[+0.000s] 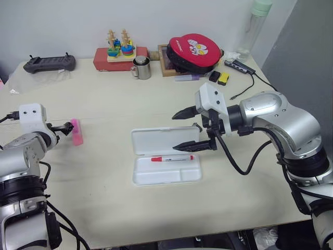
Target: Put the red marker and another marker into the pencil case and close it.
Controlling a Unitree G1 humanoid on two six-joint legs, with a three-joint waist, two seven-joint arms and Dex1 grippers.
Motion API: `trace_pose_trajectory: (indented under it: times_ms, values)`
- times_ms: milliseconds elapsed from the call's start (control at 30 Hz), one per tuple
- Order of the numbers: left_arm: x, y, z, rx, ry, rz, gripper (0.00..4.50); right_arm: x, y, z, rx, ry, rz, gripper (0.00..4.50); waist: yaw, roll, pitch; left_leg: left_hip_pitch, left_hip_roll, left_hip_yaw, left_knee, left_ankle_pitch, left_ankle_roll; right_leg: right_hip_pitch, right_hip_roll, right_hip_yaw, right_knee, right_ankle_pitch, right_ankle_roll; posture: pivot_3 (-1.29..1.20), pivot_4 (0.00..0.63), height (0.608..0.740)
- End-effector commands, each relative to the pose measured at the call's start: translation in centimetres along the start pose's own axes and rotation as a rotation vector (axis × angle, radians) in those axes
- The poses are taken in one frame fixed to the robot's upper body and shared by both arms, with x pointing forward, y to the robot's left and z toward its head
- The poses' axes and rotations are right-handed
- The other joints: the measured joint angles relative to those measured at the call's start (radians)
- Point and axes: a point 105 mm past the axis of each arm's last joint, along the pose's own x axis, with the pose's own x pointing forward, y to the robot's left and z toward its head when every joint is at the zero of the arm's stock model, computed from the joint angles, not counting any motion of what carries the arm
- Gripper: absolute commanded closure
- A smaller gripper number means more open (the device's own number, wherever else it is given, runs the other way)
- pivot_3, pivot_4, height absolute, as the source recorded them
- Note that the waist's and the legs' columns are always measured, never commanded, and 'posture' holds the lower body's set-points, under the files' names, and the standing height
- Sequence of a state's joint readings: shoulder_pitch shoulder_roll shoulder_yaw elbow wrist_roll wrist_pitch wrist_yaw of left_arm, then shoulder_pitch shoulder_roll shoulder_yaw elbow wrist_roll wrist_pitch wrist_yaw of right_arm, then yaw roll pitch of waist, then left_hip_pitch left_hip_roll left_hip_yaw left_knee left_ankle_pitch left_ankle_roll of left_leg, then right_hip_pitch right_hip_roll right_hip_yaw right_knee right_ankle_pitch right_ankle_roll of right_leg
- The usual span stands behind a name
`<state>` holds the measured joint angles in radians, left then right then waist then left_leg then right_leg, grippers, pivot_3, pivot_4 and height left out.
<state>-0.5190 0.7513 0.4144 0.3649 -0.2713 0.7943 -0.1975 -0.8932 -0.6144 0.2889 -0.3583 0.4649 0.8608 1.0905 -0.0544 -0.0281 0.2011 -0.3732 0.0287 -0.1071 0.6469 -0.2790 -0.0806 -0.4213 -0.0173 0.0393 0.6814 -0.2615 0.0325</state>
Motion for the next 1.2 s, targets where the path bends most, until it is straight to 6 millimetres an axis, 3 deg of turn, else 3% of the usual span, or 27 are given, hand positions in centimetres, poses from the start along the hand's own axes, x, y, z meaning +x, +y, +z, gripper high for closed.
trace_pose_trajectory:
  times_ms: [33,333,700,900,1200]
  values:
    - [0.8,-1.0,0.7,0.015,-0.025,-0.016,0.00,-0.3,0.3,1.1,-0.048,-0.025,0.004,0.06,0.001,0.000,0.000,0.000,0.000,0.000,0.000,0.000,0.000,0.000,0.000,0.000,0.000,0.000,0.000,0.00,0.150,0.740]
    - [2.1,-3.4,0.7,-0.002,-0.009,-0.072,0.00,-0.3,0.4,0.9,-0.042,-0.021,0.003,0.06,0.000,0.000,0.000,-0.001,0.000,0.000,0.000,0.000,0.000,0.000,0.000,-0.001,0.000,0.000,0.000,0.00,0.150,0.740]
    - [2.1,-1.7,-2.0,-0.066,0.099,0.043,0.00,-0.2,0.4,0.6,-0.033,-0.015,-0.006,0.06,-0.007,0.000,0.000,0.001,0.000,0.000,0.000,0.000,0.000,0.000,0.000,0.000,0.001,0.000,0.000,0.00,0.150,0.740]
    - [1.9,-1.1,-2.3,-0.095,0.100,0.080,0.98,-0.2,0.4,0.6,-0.030,-0.013,-0.004,0.00,-0.010,0.000,0.000,0.003,0.000,0.001,0.000,0.000,0.000,0.001,0.000,0.001,0.002,0.000,0.000,0.00,0.150,0.740]
    - [1.9,-1.1,-2.2,-0.111,0.100,0.079,2.81,-0.2,0.5,0.7,-0.035,-0.010,0.001,0.00,-0.009,0.000,0.000,0.003,0.000,0.001,0.000,0.000,-0.001,0.001,0.000,0.001,0.002,0.000,0.000,0.00,0.150,0.740]
